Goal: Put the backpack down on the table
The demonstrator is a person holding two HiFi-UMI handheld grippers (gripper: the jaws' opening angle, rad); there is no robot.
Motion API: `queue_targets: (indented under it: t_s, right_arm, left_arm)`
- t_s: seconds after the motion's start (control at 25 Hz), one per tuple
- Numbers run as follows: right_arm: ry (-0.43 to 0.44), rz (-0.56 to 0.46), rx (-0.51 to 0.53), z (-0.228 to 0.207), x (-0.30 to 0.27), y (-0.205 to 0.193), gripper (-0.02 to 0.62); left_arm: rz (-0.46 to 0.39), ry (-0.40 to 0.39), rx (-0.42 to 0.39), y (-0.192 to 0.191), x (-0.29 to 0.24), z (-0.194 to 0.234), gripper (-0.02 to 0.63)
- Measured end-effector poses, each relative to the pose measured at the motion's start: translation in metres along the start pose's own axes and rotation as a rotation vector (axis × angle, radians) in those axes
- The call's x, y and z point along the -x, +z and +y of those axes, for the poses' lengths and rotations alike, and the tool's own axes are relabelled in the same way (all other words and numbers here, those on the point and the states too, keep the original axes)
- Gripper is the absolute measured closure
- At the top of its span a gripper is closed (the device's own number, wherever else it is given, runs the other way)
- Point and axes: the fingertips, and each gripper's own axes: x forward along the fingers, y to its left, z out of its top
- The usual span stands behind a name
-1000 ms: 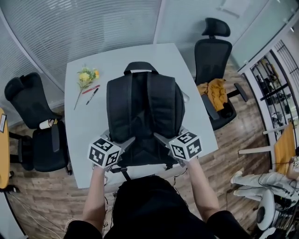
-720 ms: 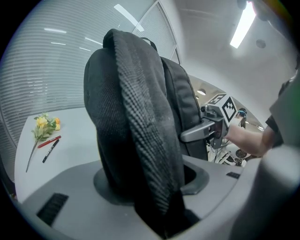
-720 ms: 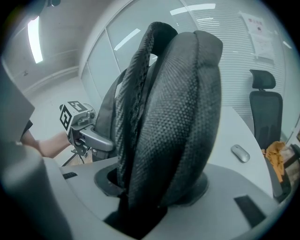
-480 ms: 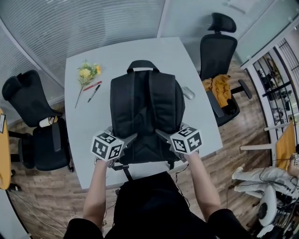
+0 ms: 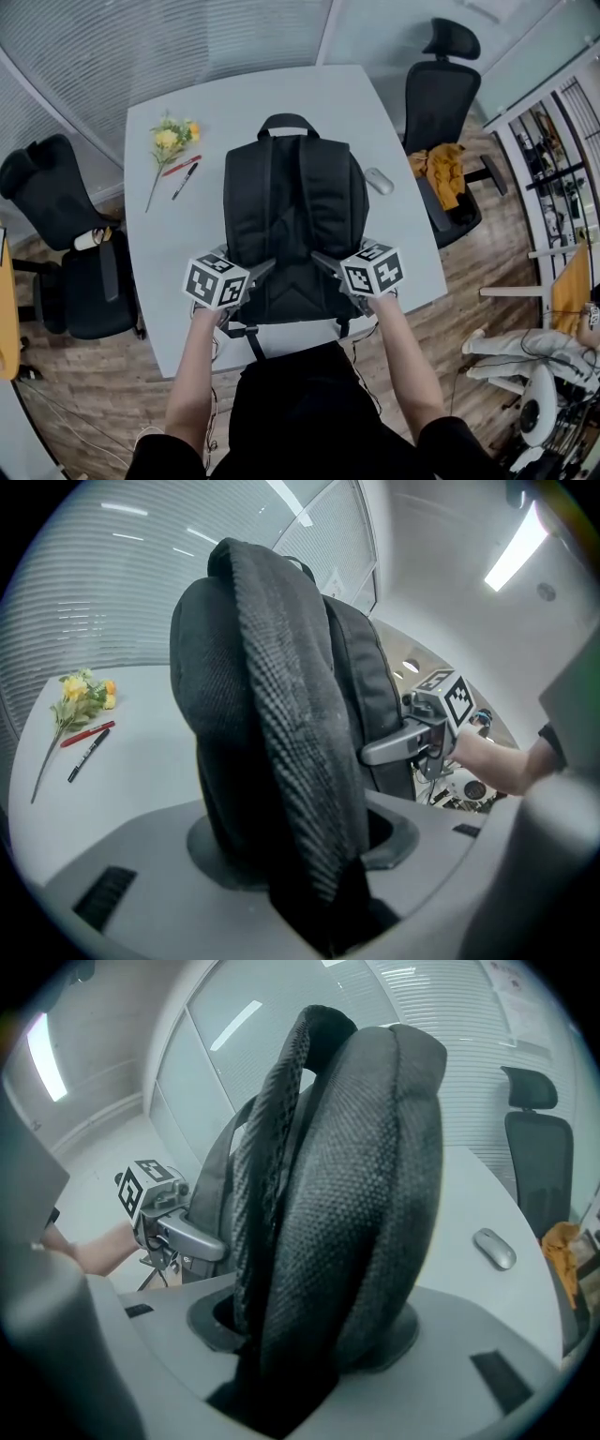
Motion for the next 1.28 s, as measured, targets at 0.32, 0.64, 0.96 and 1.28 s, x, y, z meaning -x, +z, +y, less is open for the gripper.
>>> queue_targets:
  t_s: [0.32,0.64,0.96,1.28]
  right_arm:
    - [-0.031,-0.01,0.011,-0.015,-0.01,0.001,0.343]
    - [-0.042,-0.013,0.009,-0.034,-0.021,0.004,0.312]
    - [-0.049,-0.007,-0.011,-0.05,-0.035,0.007,0.281]
    - [-0.076,-0.003,-0.016,-0.063,-0.046,0.014,0.255]
  left_arm:
    - [0.004,-0.008,0.013,-0.001,-0.012,0.011,0.388]
    - [-0.024,-0.01,0.044,0.0,-0.025,0.027,0.373]
    - [-0.037,0.0,0.065,0.0,-0.034,0.047,0.351]
    - [-0.037,0.027,0.088,-0.002,-0.041,0.065,0.331]
